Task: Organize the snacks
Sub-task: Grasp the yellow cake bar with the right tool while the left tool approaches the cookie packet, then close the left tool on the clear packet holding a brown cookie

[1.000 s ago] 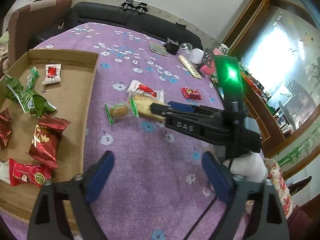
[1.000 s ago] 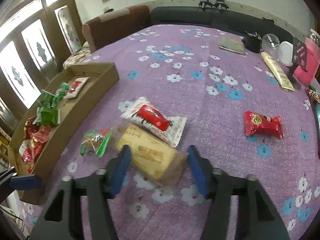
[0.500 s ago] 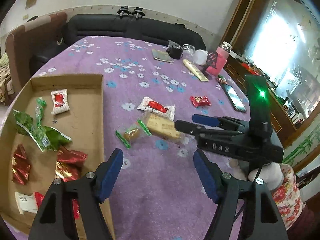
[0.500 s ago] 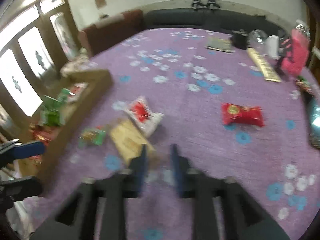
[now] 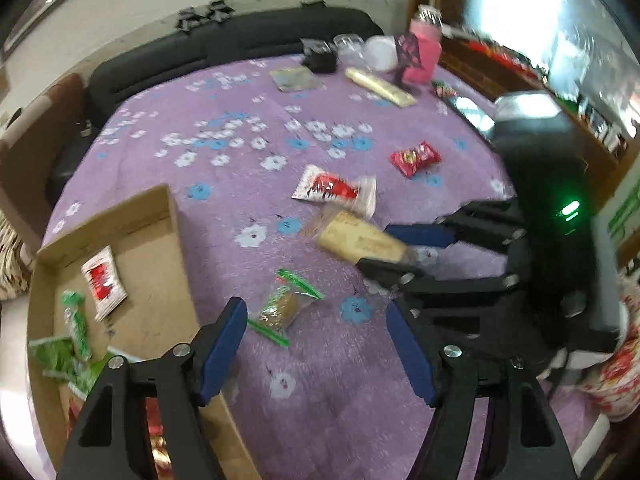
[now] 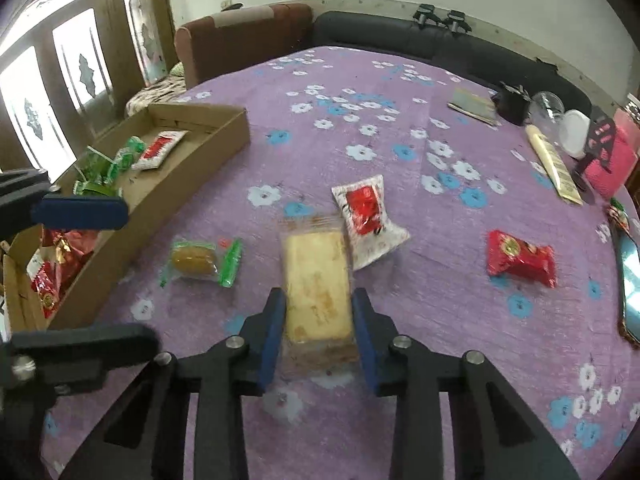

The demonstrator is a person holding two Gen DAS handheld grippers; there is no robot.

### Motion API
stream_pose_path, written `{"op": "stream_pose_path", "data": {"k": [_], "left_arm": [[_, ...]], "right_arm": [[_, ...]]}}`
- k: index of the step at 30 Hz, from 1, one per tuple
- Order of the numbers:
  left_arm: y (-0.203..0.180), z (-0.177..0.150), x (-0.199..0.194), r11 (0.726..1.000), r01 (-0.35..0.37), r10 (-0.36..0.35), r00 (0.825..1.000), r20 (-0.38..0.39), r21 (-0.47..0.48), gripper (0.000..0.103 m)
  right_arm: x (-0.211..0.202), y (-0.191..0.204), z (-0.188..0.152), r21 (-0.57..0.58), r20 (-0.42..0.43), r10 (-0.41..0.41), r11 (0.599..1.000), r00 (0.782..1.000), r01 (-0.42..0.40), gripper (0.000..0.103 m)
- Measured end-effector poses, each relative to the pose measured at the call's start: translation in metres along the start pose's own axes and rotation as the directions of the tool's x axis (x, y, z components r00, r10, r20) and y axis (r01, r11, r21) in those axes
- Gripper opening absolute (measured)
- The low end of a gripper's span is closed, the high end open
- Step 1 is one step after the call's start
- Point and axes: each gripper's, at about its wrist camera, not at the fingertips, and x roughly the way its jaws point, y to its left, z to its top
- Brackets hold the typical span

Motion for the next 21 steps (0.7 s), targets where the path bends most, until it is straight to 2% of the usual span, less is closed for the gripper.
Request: {"op": "stream_pose_path", "data": {"k": [4,7,9,10,12,13,14,21], "left_arm": [[-0.001,0.003,0.022,0.999,-0.021,0.024,0.998,-0.057,0.039,0.065],[-0.005,0.004,0.028,0.997,-0.044,0.048,0.997,-0.063,0.066,0.064],[-0.009,0.006,0.03,0.995,-0.04,0.046,0.996,-0.072,0.087,0.06],[-0.012,0.006,0.035,0.993,-0.061,0.07,0.993,-0.092,0.103,0.058],[-0.015,0.006,0.044,0.991,-0.057,0.073,0.989,-0.129,0.119,0.038],[-0.017,0.006,0.044,0.991,-0.052,0.068,0.989,-0.128,0.125,0.037],[-0.018,0.006,0.043,0.991,-0.049,0.065,0.99,-0.129,0.125,0.031],[-0.019,0.003,0.039,0.995,-0.054,0.063,0.991,-0.115,0.082,0.031]], "right_arm": [[-0.005,-0.021,-0.002,0.063,-0.008,0.015,0.998,1.0,-0.014,0.032],[-0.01,-0.035,-0.001,0.119,0.0,0.043,0.992,0.999,-0.043,0.032],[-0.012,-0.042,-0.001,0.148,0.006,0.068,0.987,0.998,-0.068,0.032],[-0.012,-0.044,0.0,0.16,0.006,0.08,0.984,0.997,-0.079,0.032],[-0.01,-0.046,-0.001,0.178,-0.001,0.1,0.979,0.995,-0.098,0.032],[-0.009,-0.047,-0.001,0.185,-0.005,0.109,0.977,0.994,-0.106,0.032],[-0.008,-0.047,-0.001,0.19,-0.008,0.114,0.976,0.993,-0.11,0.032],[-0.008,-0.048,-0.002,0.199,-0.003,0.11,0.974,0.994,-0.107,0.032]]}}
